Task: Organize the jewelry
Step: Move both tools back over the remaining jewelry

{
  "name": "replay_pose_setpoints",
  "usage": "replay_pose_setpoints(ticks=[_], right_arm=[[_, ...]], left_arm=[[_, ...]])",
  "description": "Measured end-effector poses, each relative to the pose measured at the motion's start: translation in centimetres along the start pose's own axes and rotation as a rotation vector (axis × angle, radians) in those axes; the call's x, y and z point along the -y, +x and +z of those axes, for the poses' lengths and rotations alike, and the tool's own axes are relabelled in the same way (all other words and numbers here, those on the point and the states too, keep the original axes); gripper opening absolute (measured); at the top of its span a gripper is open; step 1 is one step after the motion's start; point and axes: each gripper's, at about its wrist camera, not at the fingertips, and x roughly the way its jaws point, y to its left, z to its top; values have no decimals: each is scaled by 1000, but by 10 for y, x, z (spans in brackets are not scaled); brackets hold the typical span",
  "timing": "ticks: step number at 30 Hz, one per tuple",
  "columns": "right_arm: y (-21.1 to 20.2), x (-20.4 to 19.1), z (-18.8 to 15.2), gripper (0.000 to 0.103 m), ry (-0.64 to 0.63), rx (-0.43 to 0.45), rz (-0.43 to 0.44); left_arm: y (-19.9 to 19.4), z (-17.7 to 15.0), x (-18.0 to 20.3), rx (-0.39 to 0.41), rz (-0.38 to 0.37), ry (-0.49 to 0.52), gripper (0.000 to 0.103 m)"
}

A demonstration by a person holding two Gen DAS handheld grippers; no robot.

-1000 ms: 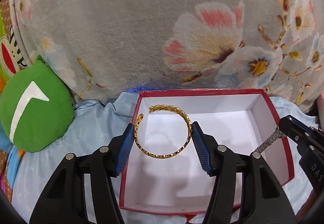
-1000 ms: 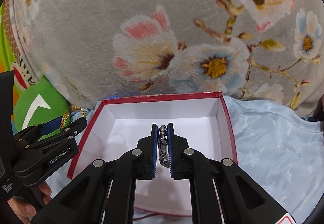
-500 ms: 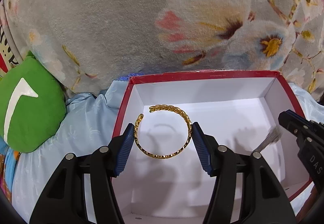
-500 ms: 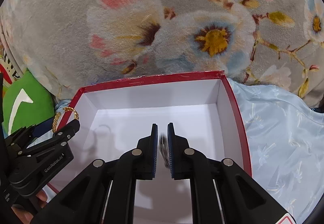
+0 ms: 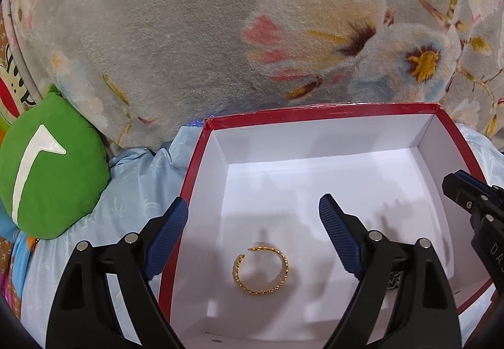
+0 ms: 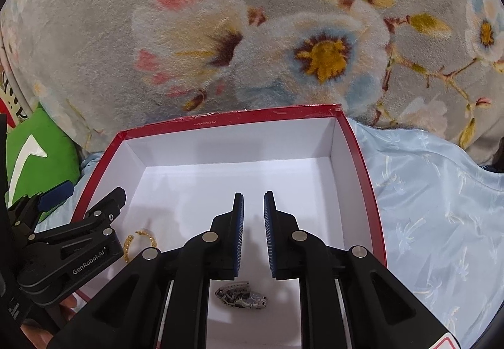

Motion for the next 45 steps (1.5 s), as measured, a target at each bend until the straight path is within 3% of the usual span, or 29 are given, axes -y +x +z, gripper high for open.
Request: replay_pose_setpoints(ticks=[7, 13, 18, 25, 30, 34, 39, 45], right_arm=[[-37, -1, -10, 17, -10, 30, 2], [-111, -7, -39, 36, -34, 77, 11], [-177, -7, -87, 51, -45, 91, 0], [-235, 12, -180, 53, 6, 31, -14], [-239, 15, -241, 54, 60, -59, 24], [-225, 3, -271, 54, 56, -108, 42], [-206, -16, -282, 54, 2, -137, 37], [-186, -35, -281, 52, -57, -164, 54]], left_arm=[[-28, -7, -2, 19, -9, -9, 83], [-79, -28, -16, 0, -51, -46, 83], [-133, -71, -38, -18, -63, -67, 84], [-181, -163, -66, -115, -69, -64, 84], [-196, -219, -72, -175, -70, -73, 84], [-198, -256, -72, -224, -90, -98, 84], [-199, -282, -68, -254, -96, -99, 84], [-196, -290, -71, -277, -110, -130, 84]])
